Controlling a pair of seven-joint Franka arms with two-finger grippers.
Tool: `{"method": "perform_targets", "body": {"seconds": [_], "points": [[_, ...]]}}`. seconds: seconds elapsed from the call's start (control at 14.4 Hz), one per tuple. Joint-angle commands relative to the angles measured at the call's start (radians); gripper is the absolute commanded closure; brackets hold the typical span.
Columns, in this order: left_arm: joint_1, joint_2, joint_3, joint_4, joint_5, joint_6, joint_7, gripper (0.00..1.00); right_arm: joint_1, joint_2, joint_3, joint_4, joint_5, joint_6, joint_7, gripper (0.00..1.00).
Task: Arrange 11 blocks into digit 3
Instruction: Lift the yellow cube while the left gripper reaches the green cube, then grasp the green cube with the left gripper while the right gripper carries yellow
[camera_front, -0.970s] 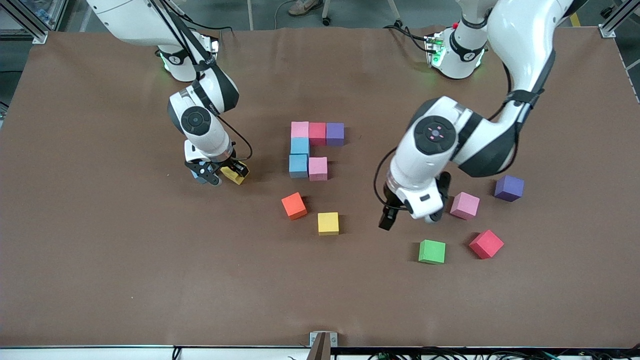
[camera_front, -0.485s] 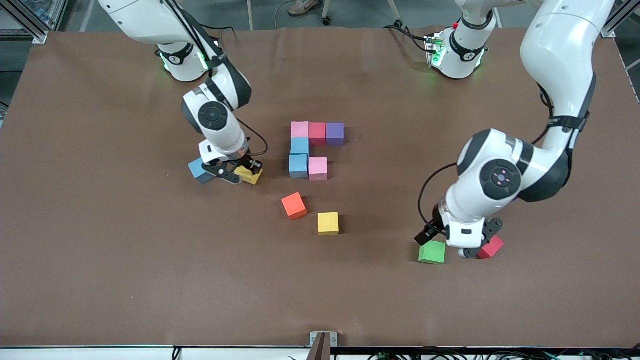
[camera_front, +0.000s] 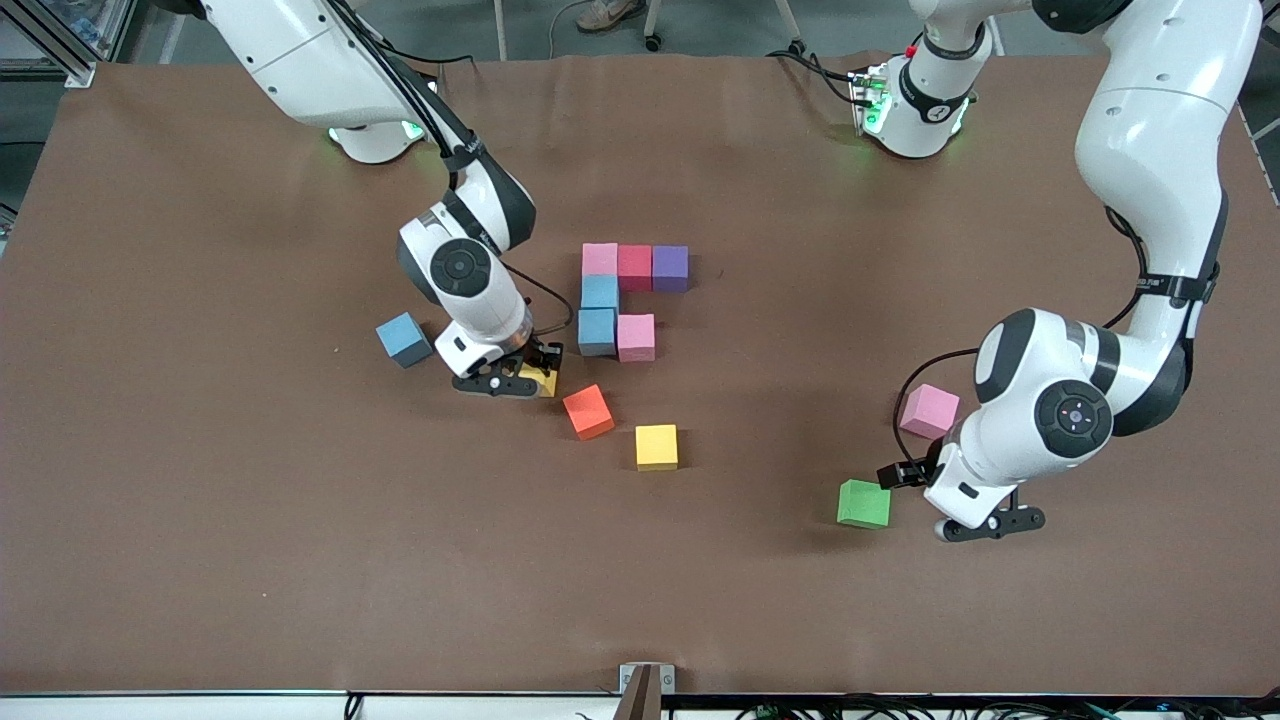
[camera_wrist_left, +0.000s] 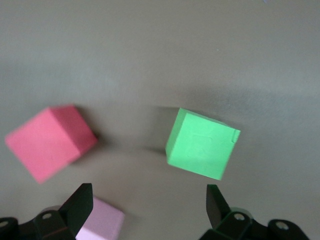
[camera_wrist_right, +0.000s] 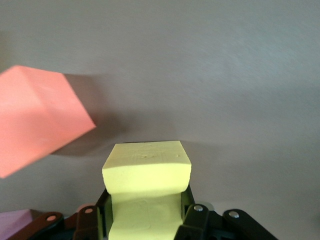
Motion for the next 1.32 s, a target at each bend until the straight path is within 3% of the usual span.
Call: {"method": "perform_targets", "body": {"seconds": [0.0,0.21,0.76,0.9,0.97,1.11,1.25], "points": [[-0.099,0.076,0.077,0.112,0.003,0.0,0.12,0.0,0.052,0.089,-0.002,0.145,-0.005,-0.069,-0.013,1.0],[-0.181,0.133,0.123,0.186,-0.003,0.003,0.112,0.0,0.075,0.12,-0.002,0.185,-0.004,-0.067,-0.013,1.0],[-0.183,0.199,0.125,0.195,-0.028,0.082,0.129,0.04,0.135,0.192,-0.002,0.298,-0.001,-0.114,-0.006,1.0],[-0.184,0.208,0.125,0.192,-0.031,0.081,0.129,0.14,0.146,0.197,-0.002,0.315,-0.002,-0.144,-0.005,1.0],[-0.183,0.21,0.125,0.188,-0.042,0.079,0.129,0.24,0.146,0.197,-0.002,0.315,-0.002,-0.147,-0.005,1.0],[-0.178,0.204,0.126,0.183,-0.123,0.072,0.118,0.6,0.158,0.195,-0.003,0.314,-0.004,-0.151,-0.005,1.0],[-0.169,0.191,0.126,0.175,-0.172,0.055,0.088,0.73,0.16,0.194,-0.003,0.314,-0.005,-0.191,-0.003,1.0]]}}
